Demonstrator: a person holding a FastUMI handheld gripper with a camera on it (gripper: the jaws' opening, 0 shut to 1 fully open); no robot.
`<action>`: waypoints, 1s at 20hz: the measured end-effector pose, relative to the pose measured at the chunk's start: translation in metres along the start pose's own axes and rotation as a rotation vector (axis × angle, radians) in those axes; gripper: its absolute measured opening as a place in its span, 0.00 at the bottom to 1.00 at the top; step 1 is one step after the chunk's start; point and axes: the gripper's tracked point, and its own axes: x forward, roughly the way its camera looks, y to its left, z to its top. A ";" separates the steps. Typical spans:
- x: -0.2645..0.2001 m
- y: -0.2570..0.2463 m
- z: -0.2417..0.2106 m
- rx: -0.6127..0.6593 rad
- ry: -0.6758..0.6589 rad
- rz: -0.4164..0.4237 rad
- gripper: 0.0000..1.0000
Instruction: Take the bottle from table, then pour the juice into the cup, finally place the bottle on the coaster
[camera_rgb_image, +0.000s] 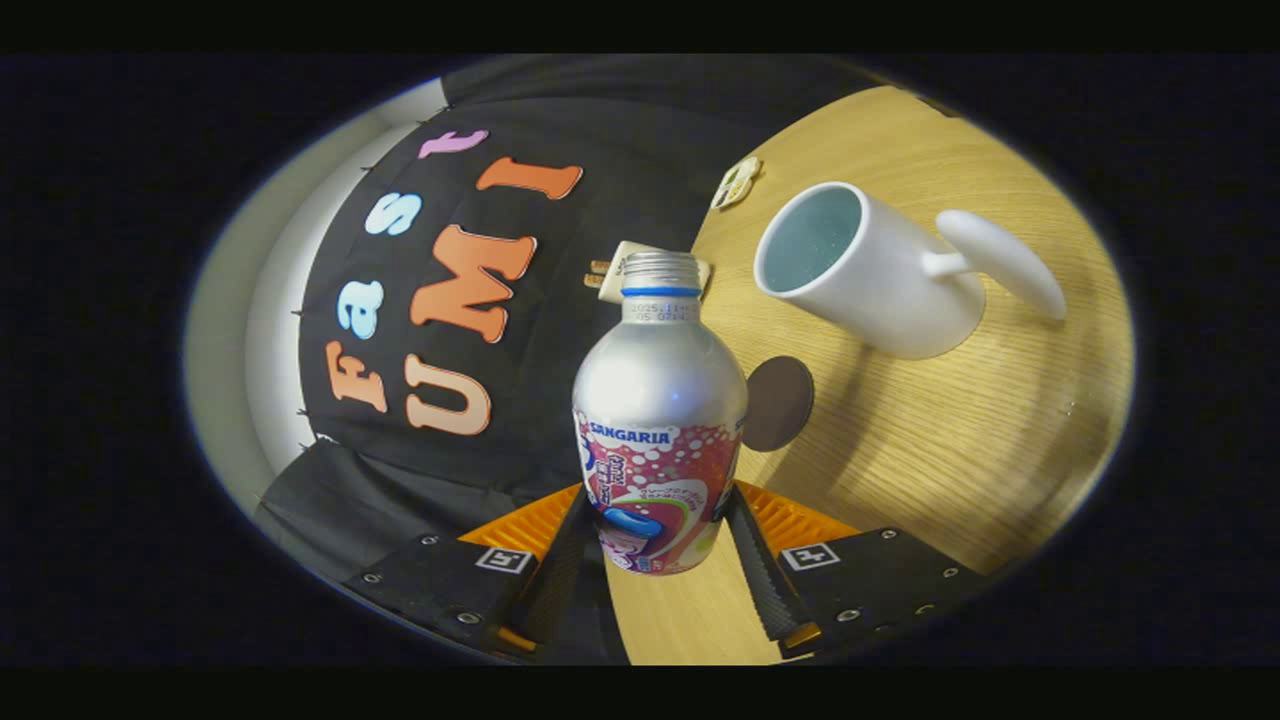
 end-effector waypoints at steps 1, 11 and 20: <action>0.001 0.000 0.001 0.026 0.000 0.000 0.75; 0.002 0.021 0.009 0.224 0.002 0.030 0.75; -0.003 0.035 0.017 0.412 -0.008 0.066 0.75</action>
